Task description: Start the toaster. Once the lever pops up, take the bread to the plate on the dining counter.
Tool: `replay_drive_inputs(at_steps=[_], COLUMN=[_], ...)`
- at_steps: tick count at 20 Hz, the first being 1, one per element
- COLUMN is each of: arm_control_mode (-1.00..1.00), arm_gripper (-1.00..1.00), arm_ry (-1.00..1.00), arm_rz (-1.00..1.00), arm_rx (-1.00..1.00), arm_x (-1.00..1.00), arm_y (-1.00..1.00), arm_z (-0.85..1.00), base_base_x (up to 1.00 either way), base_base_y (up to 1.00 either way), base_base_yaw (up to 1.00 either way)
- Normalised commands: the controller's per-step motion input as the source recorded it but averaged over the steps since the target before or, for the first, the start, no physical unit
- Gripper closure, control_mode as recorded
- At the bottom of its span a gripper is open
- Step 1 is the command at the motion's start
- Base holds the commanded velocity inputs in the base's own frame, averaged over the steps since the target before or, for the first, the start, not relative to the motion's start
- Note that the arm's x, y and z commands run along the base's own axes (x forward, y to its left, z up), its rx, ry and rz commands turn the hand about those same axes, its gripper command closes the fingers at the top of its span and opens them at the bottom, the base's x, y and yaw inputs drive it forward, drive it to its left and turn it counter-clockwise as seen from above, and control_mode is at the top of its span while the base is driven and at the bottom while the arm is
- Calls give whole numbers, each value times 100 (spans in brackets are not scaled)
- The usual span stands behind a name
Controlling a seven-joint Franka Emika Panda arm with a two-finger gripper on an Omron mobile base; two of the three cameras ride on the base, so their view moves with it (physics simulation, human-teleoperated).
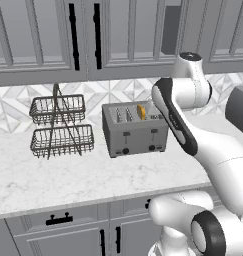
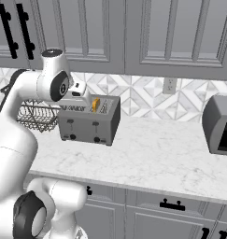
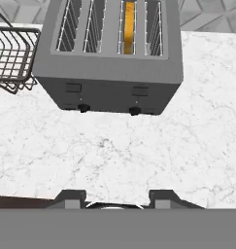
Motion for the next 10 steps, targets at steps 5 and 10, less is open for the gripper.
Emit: replay_drive_inputs(at_steps=[5, 10], arm_control_mode=[-100, -100], arm_gripper=[-100, -100], arm_ry=[-2, -26], arm_rz=[0, 0], arm_rx=[0, 0], arm_x=[-4, -14], arm_y=[0, 0], arm_z=[-5, -6], base_base_x=[0, 0], base_base_y=[0, 0], base_base_yaw=[0, 0])
